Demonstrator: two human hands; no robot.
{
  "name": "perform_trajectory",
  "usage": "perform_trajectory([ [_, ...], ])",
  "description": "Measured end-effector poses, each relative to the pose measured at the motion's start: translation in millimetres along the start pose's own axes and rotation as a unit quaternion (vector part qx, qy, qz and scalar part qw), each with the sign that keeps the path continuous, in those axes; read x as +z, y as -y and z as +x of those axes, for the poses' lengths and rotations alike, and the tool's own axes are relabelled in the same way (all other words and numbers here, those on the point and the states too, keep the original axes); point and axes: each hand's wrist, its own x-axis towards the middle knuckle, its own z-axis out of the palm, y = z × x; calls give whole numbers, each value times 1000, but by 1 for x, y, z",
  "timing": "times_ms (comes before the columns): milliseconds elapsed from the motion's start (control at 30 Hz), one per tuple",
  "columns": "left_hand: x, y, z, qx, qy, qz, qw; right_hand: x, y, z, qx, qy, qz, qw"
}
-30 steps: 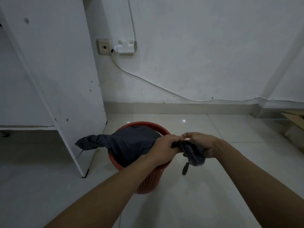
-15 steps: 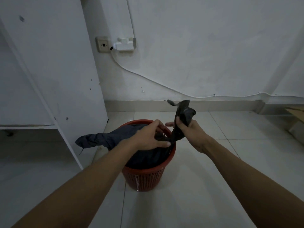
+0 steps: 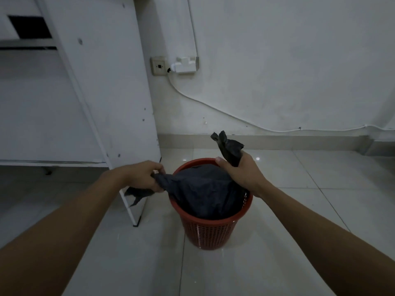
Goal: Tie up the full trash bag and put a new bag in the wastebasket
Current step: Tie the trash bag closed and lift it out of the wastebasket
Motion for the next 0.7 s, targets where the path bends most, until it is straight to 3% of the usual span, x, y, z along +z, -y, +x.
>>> perform_trajectory([
  [167, -9, -35, -3, 98, -102, -149, 979, 5, 9, 2, -1, 52, 23, 998],
  [300, -10, -69, 3, 137, -108, -239, 955, 11, 20, 2, -19, 69, 55, 996],
  [533, 16, -95, 21, 107, -184, -422, 881, 10, 26, 0, 0, 166, 211, 963],
  [700, 25, -95, 32, 128, -204, -456, 857, 19, 25, 1, 25, 96, 244, 965],
])
